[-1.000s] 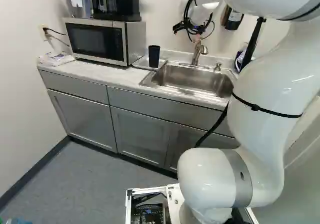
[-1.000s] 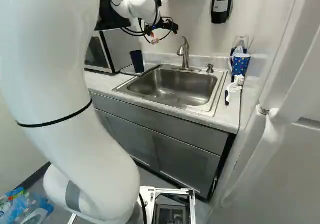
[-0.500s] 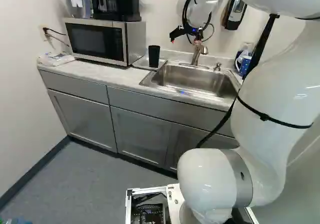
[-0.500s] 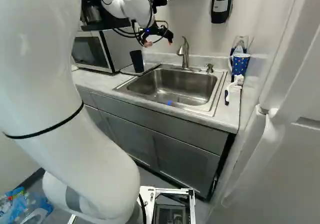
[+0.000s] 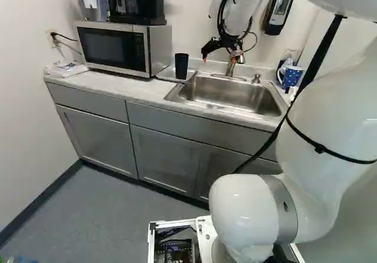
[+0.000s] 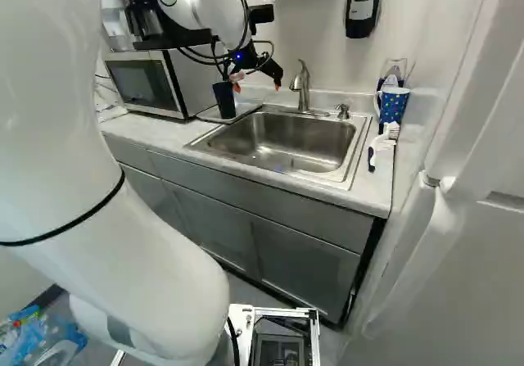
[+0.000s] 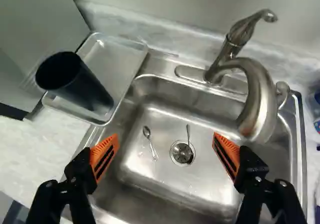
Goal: Rinse the cup and place it in the tray
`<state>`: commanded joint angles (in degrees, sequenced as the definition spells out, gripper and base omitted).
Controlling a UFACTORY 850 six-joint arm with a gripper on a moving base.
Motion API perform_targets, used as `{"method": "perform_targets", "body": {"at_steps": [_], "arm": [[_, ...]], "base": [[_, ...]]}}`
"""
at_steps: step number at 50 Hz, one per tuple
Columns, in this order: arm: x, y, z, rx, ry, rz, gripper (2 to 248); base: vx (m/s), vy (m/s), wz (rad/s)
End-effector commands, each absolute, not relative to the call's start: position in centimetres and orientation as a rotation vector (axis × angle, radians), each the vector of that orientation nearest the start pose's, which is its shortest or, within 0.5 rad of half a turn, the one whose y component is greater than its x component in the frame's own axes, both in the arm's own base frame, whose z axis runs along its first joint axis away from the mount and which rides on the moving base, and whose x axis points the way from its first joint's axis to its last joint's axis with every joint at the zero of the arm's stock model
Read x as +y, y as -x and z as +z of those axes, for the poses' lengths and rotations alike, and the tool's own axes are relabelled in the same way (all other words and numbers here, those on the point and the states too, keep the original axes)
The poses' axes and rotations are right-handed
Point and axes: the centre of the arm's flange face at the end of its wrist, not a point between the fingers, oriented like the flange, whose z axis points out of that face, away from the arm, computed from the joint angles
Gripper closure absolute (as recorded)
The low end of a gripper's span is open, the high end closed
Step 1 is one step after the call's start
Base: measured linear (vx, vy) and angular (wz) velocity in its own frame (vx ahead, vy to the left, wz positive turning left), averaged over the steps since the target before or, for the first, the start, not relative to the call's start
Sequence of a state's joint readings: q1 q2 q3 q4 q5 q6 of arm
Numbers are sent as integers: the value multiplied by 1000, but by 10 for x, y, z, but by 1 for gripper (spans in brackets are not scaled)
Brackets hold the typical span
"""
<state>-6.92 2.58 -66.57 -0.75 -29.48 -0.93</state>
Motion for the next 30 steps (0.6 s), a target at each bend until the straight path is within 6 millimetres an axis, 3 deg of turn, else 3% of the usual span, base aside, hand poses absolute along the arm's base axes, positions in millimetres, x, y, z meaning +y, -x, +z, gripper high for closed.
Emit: {"method": "perform_targets", "body": {"at_steps": [9,30], "arm": [[-69,-469,669,182,3045,-969,3],[-99,-441,668,298,3057,-980,3]], "base": [[0,0,0],[0,0,0]]}}
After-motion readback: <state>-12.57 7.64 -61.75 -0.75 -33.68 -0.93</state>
